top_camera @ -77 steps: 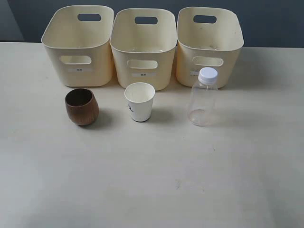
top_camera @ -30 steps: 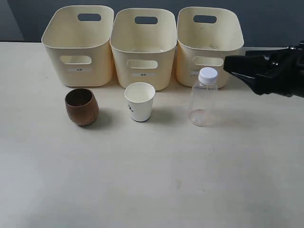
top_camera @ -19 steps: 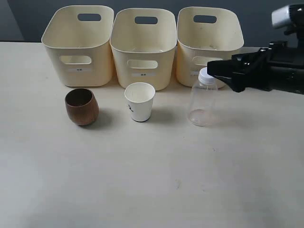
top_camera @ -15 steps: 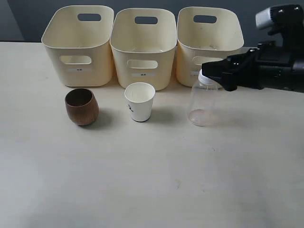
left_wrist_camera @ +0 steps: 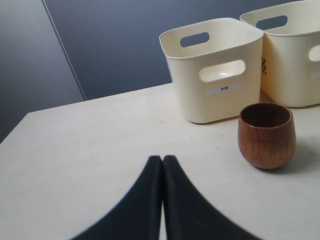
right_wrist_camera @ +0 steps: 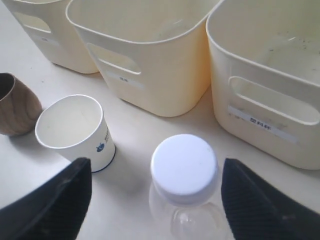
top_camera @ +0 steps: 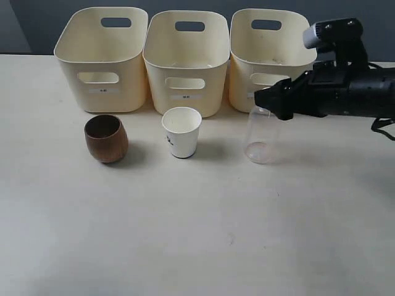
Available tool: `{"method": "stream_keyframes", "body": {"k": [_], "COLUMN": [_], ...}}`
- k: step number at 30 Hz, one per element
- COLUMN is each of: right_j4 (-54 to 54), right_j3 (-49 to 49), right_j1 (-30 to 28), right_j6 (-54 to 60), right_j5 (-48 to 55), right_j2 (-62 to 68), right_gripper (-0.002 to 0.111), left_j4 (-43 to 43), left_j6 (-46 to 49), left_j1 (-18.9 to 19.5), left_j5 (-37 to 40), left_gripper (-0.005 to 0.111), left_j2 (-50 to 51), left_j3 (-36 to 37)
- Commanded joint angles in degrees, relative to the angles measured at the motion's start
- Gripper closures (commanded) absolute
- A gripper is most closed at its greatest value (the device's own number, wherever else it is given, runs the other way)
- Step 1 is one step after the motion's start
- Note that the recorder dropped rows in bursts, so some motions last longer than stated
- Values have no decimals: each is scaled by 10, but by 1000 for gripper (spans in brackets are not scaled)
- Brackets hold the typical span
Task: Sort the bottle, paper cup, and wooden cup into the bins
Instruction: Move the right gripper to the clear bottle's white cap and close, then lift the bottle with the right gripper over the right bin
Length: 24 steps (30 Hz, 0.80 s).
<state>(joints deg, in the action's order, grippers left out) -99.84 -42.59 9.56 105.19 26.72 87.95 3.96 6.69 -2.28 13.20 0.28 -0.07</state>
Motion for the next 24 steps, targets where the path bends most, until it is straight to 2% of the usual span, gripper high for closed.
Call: {"method": "stream_keyframes", "body": {"k": [1, 22, 24], "right_j4": [-1, -1, -1], "right_j3": [-19, -69, -69], "right_j1": [2, 2, 2], "right_j6": [2, 2, 2], "right_j5": [9, 21, 20], "right_j2": [34, 128, 128], "right_gripper": [39, 39, 42], "left_j4": [0, 0, 0], "left_j6": [-1, -1, -1], "left_j1": [-2, -2, -2], "left_j5": [-3, -2, -2], "left_gripper": [107, 107, 107], "left_j2": [-3, -3, -3], "left_j3": [1, 1, 1]}}
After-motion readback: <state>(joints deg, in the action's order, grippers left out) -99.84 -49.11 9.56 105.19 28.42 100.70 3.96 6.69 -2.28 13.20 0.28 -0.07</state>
